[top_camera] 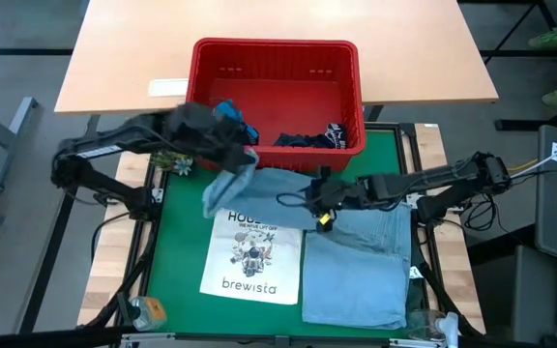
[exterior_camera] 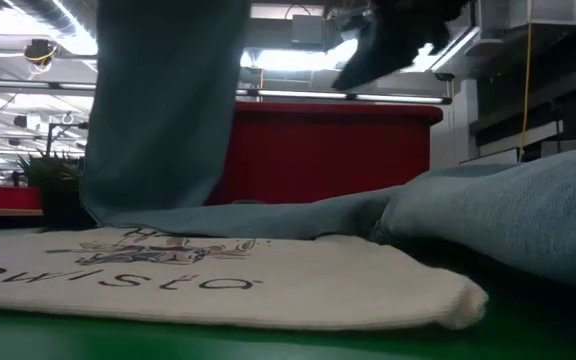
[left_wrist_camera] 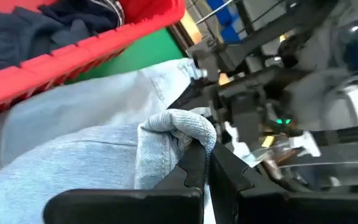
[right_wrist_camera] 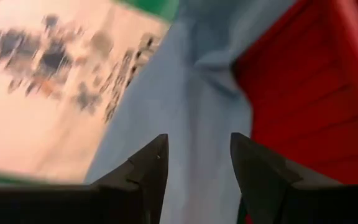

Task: Fold Laundry from Bin
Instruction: Fold the light blue jeans

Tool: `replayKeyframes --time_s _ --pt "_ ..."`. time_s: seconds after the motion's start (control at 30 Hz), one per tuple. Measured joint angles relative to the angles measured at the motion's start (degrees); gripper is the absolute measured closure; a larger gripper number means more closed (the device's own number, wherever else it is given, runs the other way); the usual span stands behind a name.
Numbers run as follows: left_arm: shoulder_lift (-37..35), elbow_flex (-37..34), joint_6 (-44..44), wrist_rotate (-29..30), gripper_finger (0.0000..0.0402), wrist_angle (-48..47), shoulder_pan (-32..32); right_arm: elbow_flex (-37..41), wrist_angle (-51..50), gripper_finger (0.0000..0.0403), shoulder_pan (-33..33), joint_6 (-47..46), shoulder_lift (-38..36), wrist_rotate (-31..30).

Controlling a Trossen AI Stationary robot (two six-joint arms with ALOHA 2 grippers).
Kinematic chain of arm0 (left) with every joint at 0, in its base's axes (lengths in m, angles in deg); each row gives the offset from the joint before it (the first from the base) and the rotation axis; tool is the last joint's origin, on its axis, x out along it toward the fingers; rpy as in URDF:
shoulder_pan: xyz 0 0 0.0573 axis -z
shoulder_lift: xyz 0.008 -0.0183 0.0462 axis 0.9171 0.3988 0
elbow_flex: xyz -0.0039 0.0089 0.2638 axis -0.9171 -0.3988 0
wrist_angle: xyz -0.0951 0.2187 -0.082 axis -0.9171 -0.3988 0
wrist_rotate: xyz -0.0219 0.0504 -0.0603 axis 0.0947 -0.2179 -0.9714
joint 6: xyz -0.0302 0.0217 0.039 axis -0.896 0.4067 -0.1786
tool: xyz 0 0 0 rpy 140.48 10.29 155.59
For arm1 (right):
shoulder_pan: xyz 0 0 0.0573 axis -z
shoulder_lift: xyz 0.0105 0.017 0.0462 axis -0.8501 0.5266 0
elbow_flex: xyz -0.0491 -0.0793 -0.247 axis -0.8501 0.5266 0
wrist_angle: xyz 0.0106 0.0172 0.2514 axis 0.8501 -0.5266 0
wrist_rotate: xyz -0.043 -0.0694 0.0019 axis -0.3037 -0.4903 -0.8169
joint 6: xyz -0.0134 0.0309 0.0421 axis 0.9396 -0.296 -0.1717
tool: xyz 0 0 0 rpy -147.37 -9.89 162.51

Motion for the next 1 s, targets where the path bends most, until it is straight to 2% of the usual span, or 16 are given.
replayKeyframes --time_s 0.13,0.3,0.47,0.67,0.93,1.0 --pt "4.5 0.0 0.2 2.8 0.0401 2.2 2.1 0.0 7.5 0.0228 1.0 -0.1 0.0 0.5" --pt "8.8 0.0 0.3 3.5 0.0399 4.8 3.9 0.0 14.4 0.0228 1.0 -4.0 0.0 5.9" --pt "11.9 0.0 1.8 2.4 0.0389 6.0 6.4 0.0 16.4 0.0228 1.0 -4.6 -0.3 4.6" --pt "13.4 0.0 3.5 1.7 0.0395 3.9 9.1 0.0 16.2 0.0228 1.0 0.0 -1.8 0.8" --pt "13.3 0.0 3.6 4.9 0.0392 4.3 10.8 -0.1 20.4 0.0228 1.0 7.6 -2.6 1.7" --pt "13.4 0.0 3.6 4.9 0.0391 4.4 10.8 -0.1 22.8 0.0228 1.0 9.0 -2.0 4.5"
